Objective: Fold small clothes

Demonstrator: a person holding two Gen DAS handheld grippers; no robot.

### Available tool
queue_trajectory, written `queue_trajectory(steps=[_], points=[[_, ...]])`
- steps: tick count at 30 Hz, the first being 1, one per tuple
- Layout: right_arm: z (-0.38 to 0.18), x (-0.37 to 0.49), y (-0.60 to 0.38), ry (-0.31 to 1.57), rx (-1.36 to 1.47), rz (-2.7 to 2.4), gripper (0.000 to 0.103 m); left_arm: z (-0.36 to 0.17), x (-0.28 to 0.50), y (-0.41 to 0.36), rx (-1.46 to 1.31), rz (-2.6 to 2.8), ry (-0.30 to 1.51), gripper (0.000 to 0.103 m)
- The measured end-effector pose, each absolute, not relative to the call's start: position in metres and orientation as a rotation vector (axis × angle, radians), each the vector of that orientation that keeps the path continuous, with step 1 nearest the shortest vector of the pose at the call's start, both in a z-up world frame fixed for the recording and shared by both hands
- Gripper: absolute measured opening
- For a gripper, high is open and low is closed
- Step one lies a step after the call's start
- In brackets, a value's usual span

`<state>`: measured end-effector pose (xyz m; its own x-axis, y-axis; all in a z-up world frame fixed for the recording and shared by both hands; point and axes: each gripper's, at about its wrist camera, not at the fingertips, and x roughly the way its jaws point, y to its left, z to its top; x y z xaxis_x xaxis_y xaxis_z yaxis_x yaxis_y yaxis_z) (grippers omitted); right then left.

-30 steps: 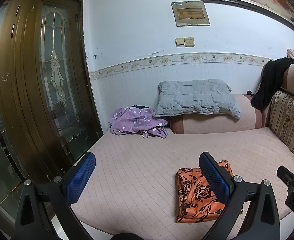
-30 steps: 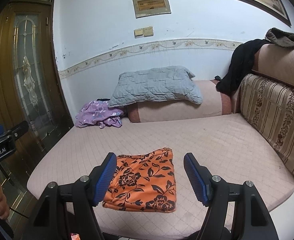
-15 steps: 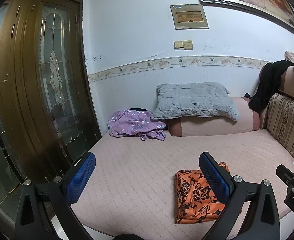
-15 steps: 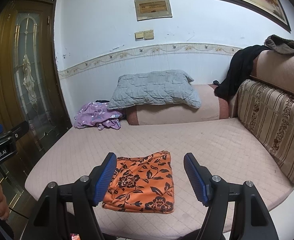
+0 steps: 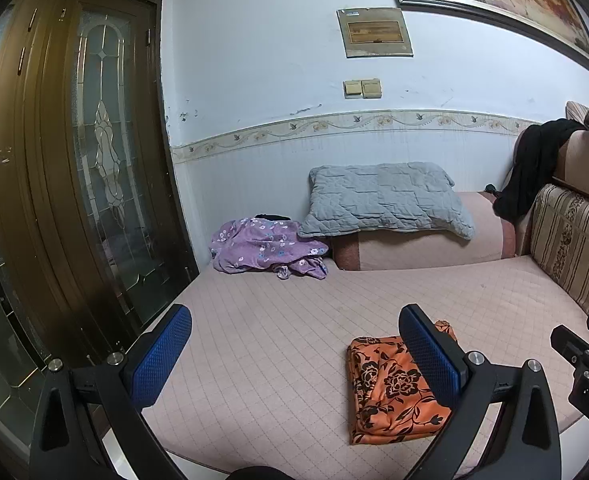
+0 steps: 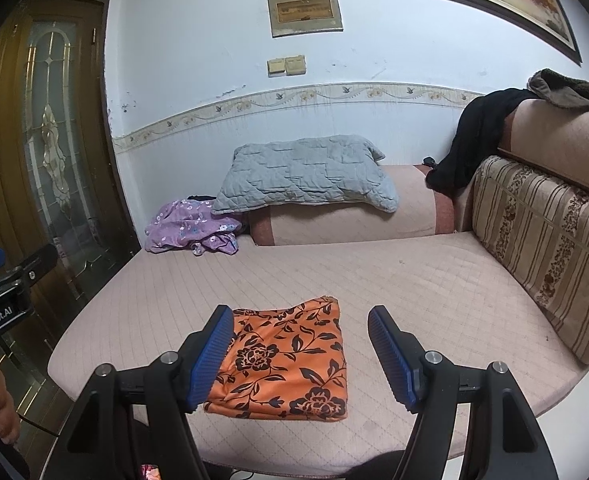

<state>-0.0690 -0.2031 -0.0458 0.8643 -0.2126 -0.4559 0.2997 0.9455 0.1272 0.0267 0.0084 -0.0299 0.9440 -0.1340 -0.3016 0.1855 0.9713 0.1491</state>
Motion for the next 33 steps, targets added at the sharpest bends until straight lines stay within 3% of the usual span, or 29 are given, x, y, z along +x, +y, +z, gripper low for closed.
queue_trajectory(steps=[33], points=[[-0.084, -0.032, -0.191, 0.549, 0.189, -0.248, 0.073, -0.066, 0.052, 0.013, 0.195, -0.189, 0.377, 0.103]])
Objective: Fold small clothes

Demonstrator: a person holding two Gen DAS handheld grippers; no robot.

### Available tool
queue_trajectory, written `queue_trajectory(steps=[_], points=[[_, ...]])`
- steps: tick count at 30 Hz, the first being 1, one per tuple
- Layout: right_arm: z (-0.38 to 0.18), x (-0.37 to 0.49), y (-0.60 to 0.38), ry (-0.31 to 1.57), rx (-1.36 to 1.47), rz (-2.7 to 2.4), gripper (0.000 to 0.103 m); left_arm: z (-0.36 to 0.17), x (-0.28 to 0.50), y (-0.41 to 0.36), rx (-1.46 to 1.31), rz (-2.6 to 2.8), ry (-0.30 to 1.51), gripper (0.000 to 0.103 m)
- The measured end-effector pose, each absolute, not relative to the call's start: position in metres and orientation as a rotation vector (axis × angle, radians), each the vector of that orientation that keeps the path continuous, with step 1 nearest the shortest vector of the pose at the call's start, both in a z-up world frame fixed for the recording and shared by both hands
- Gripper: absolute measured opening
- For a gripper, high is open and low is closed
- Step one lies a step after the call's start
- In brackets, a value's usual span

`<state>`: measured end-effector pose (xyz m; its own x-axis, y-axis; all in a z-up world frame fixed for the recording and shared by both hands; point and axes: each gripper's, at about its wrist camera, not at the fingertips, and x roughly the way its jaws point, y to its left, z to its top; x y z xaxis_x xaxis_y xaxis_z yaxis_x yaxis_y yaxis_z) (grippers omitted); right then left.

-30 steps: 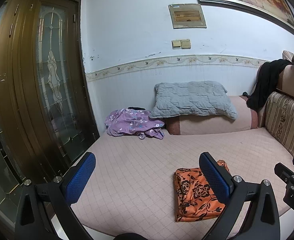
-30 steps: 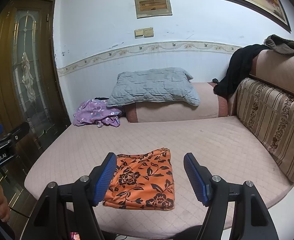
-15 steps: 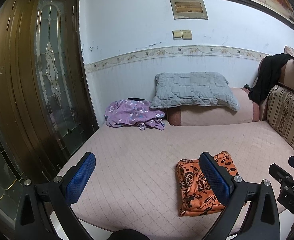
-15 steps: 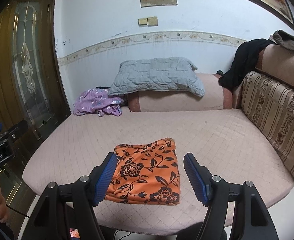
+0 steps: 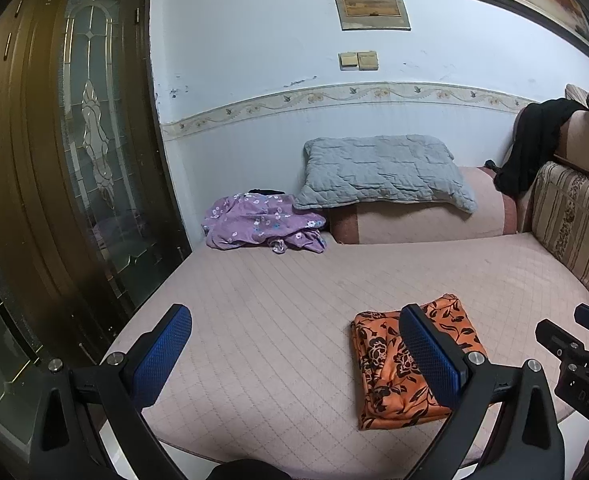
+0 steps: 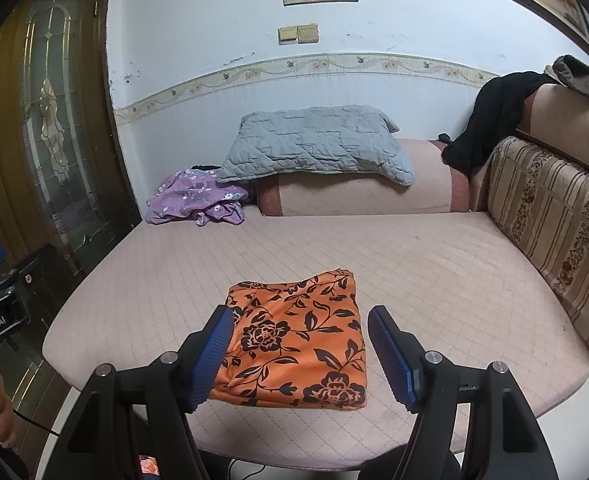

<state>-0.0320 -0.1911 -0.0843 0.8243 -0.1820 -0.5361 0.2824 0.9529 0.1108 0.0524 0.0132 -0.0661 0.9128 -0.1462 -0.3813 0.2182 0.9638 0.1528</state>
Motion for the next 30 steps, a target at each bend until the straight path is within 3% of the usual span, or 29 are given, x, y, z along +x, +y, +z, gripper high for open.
queue_trajectory(steps=[22, 30], points=[[-0.066, -0.049, -0.197, 0.500, 0.196, -0.247, 0.073, -0.047, 0.033, 0.010, 0.207, -0.193, 0.329, 0.103], [-0.076, -0.030, -0.210, 0.527, 0.193, -0.258, 0.073, -0.056, 0.059, -0.003, 0.219, -0.209, 0.357, 0.103]])
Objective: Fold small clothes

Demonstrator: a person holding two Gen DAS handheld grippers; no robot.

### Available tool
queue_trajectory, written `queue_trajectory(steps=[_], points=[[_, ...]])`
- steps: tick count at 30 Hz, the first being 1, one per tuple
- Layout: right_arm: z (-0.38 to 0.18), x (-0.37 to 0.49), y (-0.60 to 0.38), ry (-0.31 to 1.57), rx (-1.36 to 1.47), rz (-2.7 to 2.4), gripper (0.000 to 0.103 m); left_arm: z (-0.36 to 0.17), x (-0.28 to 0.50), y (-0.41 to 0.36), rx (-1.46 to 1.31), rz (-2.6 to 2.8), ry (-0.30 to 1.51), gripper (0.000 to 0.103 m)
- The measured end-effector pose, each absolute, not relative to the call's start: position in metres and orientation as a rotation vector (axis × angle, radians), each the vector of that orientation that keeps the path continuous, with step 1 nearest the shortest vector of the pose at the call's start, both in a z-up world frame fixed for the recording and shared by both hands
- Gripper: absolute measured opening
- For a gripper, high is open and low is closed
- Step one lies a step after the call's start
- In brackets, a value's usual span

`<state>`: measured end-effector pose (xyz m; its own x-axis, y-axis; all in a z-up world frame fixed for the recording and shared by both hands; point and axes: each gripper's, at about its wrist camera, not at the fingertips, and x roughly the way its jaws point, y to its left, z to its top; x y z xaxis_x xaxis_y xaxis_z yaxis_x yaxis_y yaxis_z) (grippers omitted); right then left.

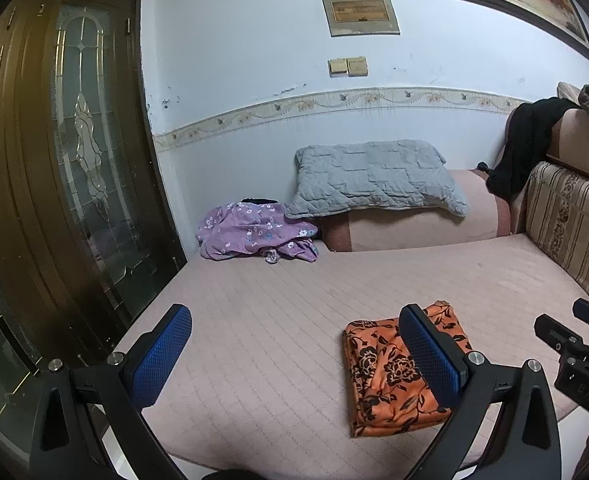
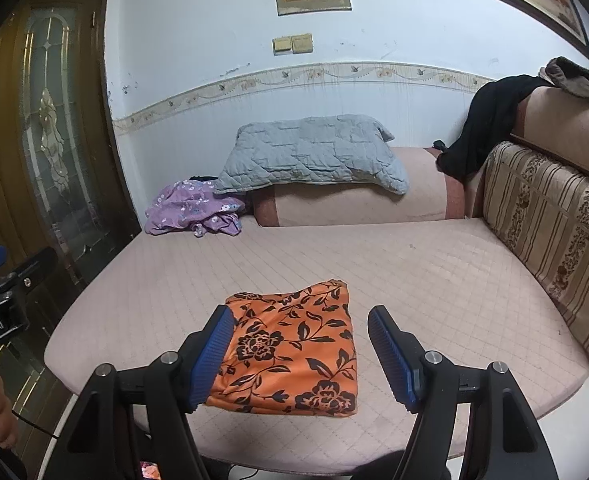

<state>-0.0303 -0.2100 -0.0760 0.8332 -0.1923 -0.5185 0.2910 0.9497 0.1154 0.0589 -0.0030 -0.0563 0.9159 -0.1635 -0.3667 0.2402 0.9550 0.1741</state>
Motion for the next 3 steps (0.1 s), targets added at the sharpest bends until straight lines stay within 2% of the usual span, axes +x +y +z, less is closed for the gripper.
queue_trajectory(steps=[3], points=[[-0.087, -0.008, -0.230, 0.545, 0.193, -0.288, 0.073, -0.069, 0.089, -0.010, 0.219, -0.192, 0.368, 0.103]])
